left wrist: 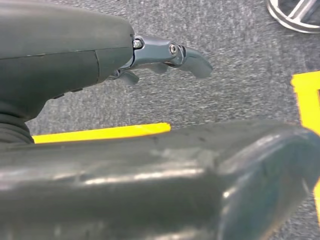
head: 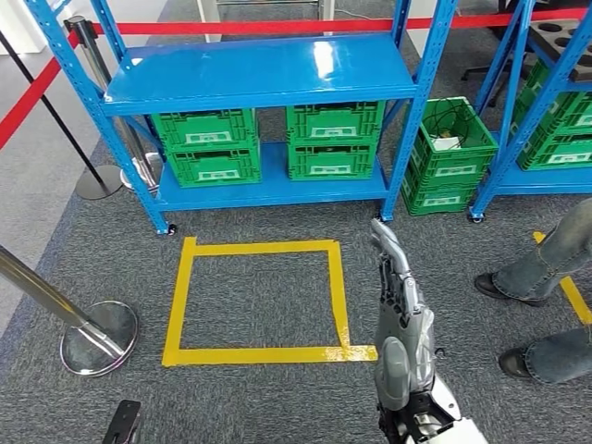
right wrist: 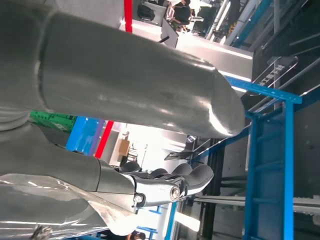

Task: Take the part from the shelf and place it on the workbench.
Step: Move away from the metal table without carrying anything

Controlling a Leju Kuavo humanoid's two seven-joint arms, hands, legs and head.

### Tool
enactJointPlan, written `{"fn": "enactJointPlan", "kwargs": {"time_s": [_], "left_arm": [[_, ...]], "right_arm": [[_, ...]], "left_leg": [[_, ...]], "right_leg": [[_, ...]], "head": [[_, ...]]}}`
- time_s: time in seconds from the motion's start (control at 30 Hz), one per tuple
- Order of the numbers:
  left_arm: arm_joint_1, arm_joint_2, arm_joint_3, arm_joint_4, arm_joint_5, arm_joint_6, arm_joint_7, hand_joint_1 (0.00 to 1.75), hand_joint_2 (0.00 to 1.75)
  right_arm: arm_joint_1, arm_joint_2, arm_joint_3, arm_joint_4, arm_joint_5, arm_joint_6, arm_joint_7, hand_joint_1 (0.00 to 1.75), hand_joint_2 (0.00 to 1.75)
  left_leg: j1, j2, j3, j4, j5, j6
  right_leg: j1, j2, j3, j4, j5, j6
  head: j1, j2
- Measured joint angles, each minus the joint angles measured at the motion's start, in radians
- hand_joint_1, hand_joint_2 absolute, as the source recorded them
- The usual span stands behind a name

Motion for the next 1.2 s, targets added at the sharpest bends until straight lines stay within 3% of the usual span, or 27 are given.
{"fn": "enactJointPlan", "kwargs": {"time_s": [0.03, 0.07, 0.13, 0.17, 0.2, 0.27, 0.33, 0.4, 0.47, 0.5, 0.53, 0.57, 0.63, 0.67, 0.73, 0.83, 0.87, 0.9, 0.97, 1.0, 1.03, 1.1, 1.13, 1.17, 1.2], "left_arm": [[0.004, 0.001, 0.0, 0.0, 0.0, 0.0, 0.0, 0.0, 0.0], [0.007, 0.001, 0.001, 0.0, 0.0, 0.0, 0.0, 0.0, 0.0], [0.014, 0.002, 0.001, 0.001, 0.002, -0.001, 0.0, 0.0, 0.0], [0.019, 0.001, 0.002, 0.001, 0.002, -0.001, 0.0, 0.0, 0.0], [0.023, 0.001, 0.003, 0.002, 0.003, -0.001, 0.001, 0.0, 0.0], [0.026, 0.001, 0.005, 0.002, 0.002, -0.001, 0.001, 0.0, 0.0], [0.025, 0.001, 0.007, 0.002, 0.002, 0.0, 0.0, 0.0, 0.0], [0.023, 0.001, 0.008, 0.002, 0.002, 0.0, -0.001, 0.0, 0.0], [0.024, 0.001, 0.009, 0.002, 0.002, 0.0, -0.001, 0.0, 0.0], [0.025, 0.001, 0.01, 0.002, 0.002, -0.001, -0.001, 0.0, 0.0], [0.026, 0.001, 0.011, 0.002, 0.002, -0.001, -0.001, 0.0, 0.0], [0.027, 0.001, 0.012, 0.002, 0.002, -0.001, -0.001, 0.0, 0.0], [0.028, -0.001, 0.013, 0.002, 0.001, -0.001, -0.002, 0.0, 0.0], [0.028, -0.002, 0.014, 0.002, 0.0, -0.001, -0.002, 0.0, 0.0], [0.025, -0.005, 0.015, 0.002, -0.001, -0.001, -0.002, 0.0, 0.0], [0.016, -0.006, 0.016, -0.001, -0.001, -0.001, -0.004, 0.0, 0.0], [0.013, -0.006, 0.016, -0.002, -0.001, -0.001, -0.005, 0.0, 0.0], [0.012, -0.005, 0.016, -0.002, -0.001, -0.001, -0.005, 0.0, 0.0], [0.018, -0.001, 0.016, -0.002, -0.001, -0.001, -0.003, 0.0, 0.0], [0.024, 0.001, 0.017, -0.002, -0.001, -0.001, -0.003, 0.0, 0.0], [0.029, 0.002, 0.018, -0.002, -0.001, -0.001, -0.003, 0.0, 0.0], [0.038, 0.003, 0.019, -0.001, -0.001, -0.002, -0.003, 0.0, 0.0], [0.043, 0.001, 0.019, 0.001, -0.001, -0.002, -0.004, 0.0, 0.0], [0.047, 0.0, 0.019, 0.003, 0.0, -0.002, -0.004, 0.0, 0.0], [0.05, 0.0, 0.019, 0.005, 0.0, -0.003, -0.004, 0.0, 0.0]], "right_arm": [[0.0, 0.0, 0.0, 0.001, 0.0, 0.0, 0.0, 0.0, 0.0], [0.0, 0.0, 0.0, 0.001, 0.0, 0.0, 0.0, 0.0, 0.0], [0.0, 0.0, 0.001, 0.002, 0.0, 0.0, 0.001, 0.0, 0.0], [0.0, 0.0, 0.002, 0.003, 0.0, 0.0, 0.002, 0.0, 0.0], [0.0, 0.0, 0.002, 0.004, 0.0, 0.0, 0.002, 0.0, 0.0], [-0.001, 0.0, 0.004, 0.005, 0.001, 0.0, 0.003, 0.0, 0.0], [-0.004, 0.0, 0.004, 0.005, 0.001, 0.0, 0.002, 0.0, 0.0], [-0.006, 0.0, 0.004, 0.005, 0.001, 0.0, 0.002, 0.0, 0.0], [-0.004, 0.0, 0.003, 0.007, 0.002, 0.0, 0.002, 0.0, 0.0], [-0.003, 0.0, 0.002, 0.008, 0.002, 0.0, 0.002, 0.0, 0.0], [-0.003, 0.0, 0.002, 0.009, 0.002, 0.0, 0.002, 0.0, 0.0], [-0.003, 0.0, 0.002, 0.01, 0.002, 0.0, 0.002, 0.0, 0.0], [-0.002, 0.0, 0.002, 0.011, 0.002, 0.0, 0.002, 0.0, 0.0], [-0.002, -0.001, 0.001, 0.012, 0.002, 0.0, 0.002, 0.0, 0.0], [-0.001, -0.001, 0.001, 0.013, 0.002, -0.001, 0.003, 0.0, 0.0], [-0.002, 0.001, 0.003, 0.007, 0.002, -0.001, 0.001, 0.0, 0.0], [-0.003, 0.001, 0.003, 0.006, 0.002, 0.0, 0.0, 0.0, 0.0], [-0.004, 0.001, 0.004, 0.007, 0.002, 0.0, 0.0, 0.0, 0.0], [-0.002, 0.001, 0.003, 0.01, 0.001, 0.0, 0.002, 0.0, 0.0], [-0.001, 0.001, 0.003, 0.012, 0.001, 0.0, 0.003, 0.0, 0.0], [0.0, 0.001, 0.003, 0.012, 0.001, 0.0, 0.003, 0.0, 0.0], [0.0, 0.001, 0.004, 0.014, 0.001, 0.0, 0.003, 0.0, 0.0], [0.0, 0.001, 0.004, 0.015, 0.001, 0.0, 0.003, 0.0, 0.0], [0.001, 0.001, 0.004, 0.017, 0.001, 0.0, 0.004, 0.0, 0.0], [0.001, 0.001, 0.004, 0.018, 0.001, 0.0, 0.004, 0.0, 0.0]], "left_leg": [[0.006, 0.001, -0.01, -0.033, 0.005, -0.008], [0.012, 0.003, -0.015, -0.083, 0.047, -0.015], [0.021, 0.013, -0.027, -0.187, 0.192, -0.023], [0.021, 0.017, -0.034, -0.216, 0.246, -0.019], [0.019, 0.02, -0.041, -0.226, 0.275, -0.012], [0.015, 0.016, -0.042, -0.224, 0.272, 0.008], [0.015, 0.013, -0.029, -0.233, 0.266, 0.027], [0.01, 0.012, -0.012, -0.24, 0.252, 0.043], [0.002, 0.011, 0.007, -0.24, 0.232, 0.053], [-0.002, 0.01, 0.02, -0.24, 0.22, 0.055], [-0.006, 0.007, 0.037, -0.241, 0.206, 0.057], [-0.009, 0.005, 0.056, -0.241, 0.191, 0.058], [-0.011, 0.002, 0.088, -0.249, 0.164, 0.055], [-0.01, 0.002, 0.098, -0.254, 0.154, 0.05], [-0.008, 0.005, 0.111, -0.266, 0.141, 0.036], [-0.012, 0.009, 0.145, -0.268, 0.116, 0.023], [-0.012, 0.009, 0.13, -0.227, 0.104, 0.017], [-0.008, 0.01, 0.089, -0.158, 0.095, 0.009], [0.0, 0.01, -0.032, -0.015, 0.092, -0.006], [0.005, 0.01, -0.085, 0.016, 0.121, -0.012], [0.009, 0.01, -0.122, 0.006, 0.176, -0.019], [0.015, 0.012, -0.149, -0.081, 0.312, -0.033], [0.014, 0.013, -0.151, -0.107, 0.355, -0.037], [0.012, 0.014, -0.146, -0.12, 0.369, -0.035], [0.008, 0.015, -0.139, -0.115, 0.356, -0.028]], "right_leg": [[-0.004, 0.0, 0.011, 0.001, -0.009, 0.006], [-0.009, -0.002, 0.022, 0.002, -0.019, 0.012], [-0.013, -0.004, 0.033, 0.005, -0.036, 0.025], [-0.013, -0.005, 0.035, 0.007, -0.043, 0.034], [-0.013, -0.004, 0.034, 0.008, -0.049, 0.043], [-0.015, -0.005, 0.036, 0.003, -0.059, 0.059], [-0.016, -0.008, 0.019, 0.032, -0.077, 0.066], [-0.015, -0.011, -0.05, 0.148, -0.111, 0.065], [-0.011, -0.011, -0.147, 0.277, -0.124, 0.061], [-0.007, -0.011, -0.179, 0.299, -0.104, 0.057], [-0.003, -0.011, -0.192, 0.282, -0.064, 0.051], [0.003, -0.011, -0.186, 0.225, -0.007, 0.042], [0.015, -0.012, -0.155, 0.13, 0.065, 0.018], [0.021, -0.012, -0.139, 0.103, 0.072, 0.007], [0.029, -0.015, -0.114, 0.091, 0.037, -0.007], [0.013, -0.019, -0.034, 0.021, -0.026, -0.004], [0.006, -0.021, 0.001, -0.005, -0.04, -0.001], [0.004, -0.022, 0.028, -0.021, -0.048, -0.001], [-0.002, -0.019, 0.08, -0.047, -0.07, 0.003], [-0.006, -0.016, 0.107, -0.057, -0.085, 0.009], [-0.012, -0.014, 0.137, -0.064, -0.103, 0.016], [-0.023, -0.011, 0.194, -0.076, -0.144, 0.033], [-0.027, -0.01, 0.216, -0.082, -0.16, 0.043], [-0.028, -0.008, 0.23, -0.087, -0.172, 0.051], [-0.027, -0.005, 0.242, -0.094, -0.177, 0.059]], "head": [[0.0, 0.0], [0.0, 0.0], [-0.004, 0.0], [-0.004, 0.0], [-0.006, 0.0], [-0.004, 0.0], [0.0, 0.0], [0.006, 0.0], [0.009, 0.0], [0.009, 0.0], [0.009, 0.0], [0.009, 0.0], [0.005, 0.0], [0.005, 0.0], [0.004, 0.0], [0.001, 0.0], [-0.003, 0.0], [-0.008, 0.0], [-0.01, 0.0], [-0.011, 0.0], [-0.011, 0.0], [-0.011, 0.0], [-0.014, 0.0], [-0.019, 0.0], [-0.021, 0.0]]}}
